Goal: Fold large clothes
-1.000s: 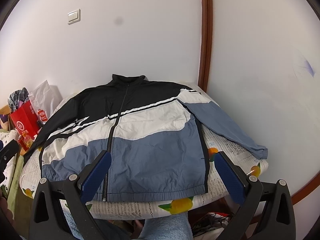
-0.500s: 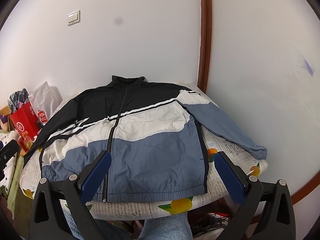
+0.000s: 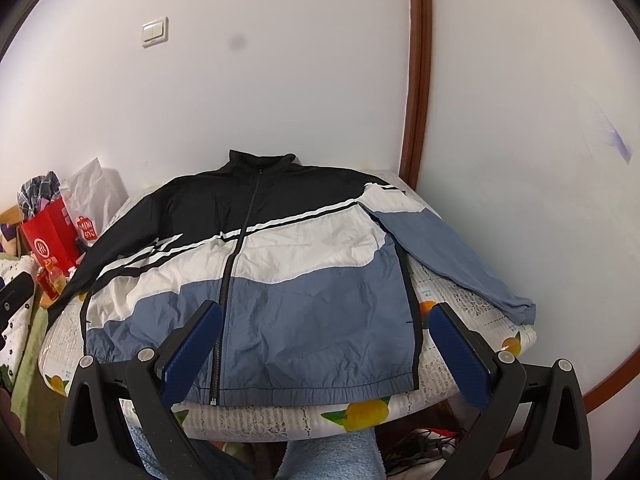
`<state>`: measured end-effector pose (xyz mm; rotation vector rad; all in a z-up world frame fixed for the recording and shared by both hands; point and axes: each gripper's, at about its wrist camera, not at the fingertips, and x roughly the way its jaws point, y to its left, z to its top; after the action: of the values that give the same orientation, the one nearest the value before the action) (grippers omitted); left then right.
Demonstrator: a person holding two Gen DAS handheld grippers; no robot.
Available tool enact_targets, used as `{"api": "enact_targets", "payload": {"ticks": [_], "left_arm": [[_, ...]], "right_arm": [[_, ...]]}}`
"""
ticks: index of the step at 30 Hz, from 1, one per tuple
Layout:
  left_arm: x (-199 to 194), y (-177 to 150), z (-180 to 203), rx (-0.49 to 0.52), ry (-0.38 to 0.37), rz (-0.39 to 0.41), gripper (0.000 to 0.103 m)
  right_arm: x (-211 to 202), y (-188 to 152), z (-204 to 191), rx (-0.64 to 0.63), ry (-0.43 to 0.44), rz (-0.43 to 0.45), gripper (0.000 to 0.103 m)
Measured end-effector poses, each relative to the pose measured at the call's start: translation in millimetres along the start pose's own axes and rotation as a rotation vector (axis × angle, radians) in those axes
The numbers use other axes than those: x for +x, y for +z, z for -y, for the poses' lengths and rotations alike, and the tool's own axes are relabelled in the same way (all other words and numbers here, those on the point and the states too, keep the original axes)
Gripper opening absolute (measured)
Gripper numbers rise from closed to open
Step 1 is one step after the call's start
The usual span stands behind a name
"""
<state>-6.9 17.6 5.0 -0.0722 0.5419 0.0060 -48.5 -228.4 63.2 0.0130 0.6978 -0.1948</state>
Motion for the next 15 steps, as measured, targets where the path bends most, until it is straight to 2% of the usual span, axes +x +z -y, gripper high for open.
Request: {"api": "enact_targets", "payload": {"ticks": [15], "left_arm": [[-1.0, 2.0, -9.7, -0.015, 0.010, 0.005, 0.103]], "right_arm": [[-0.9, -0.4, -6.4, -0.012, 0.010, 0.000, 0.102]]}}
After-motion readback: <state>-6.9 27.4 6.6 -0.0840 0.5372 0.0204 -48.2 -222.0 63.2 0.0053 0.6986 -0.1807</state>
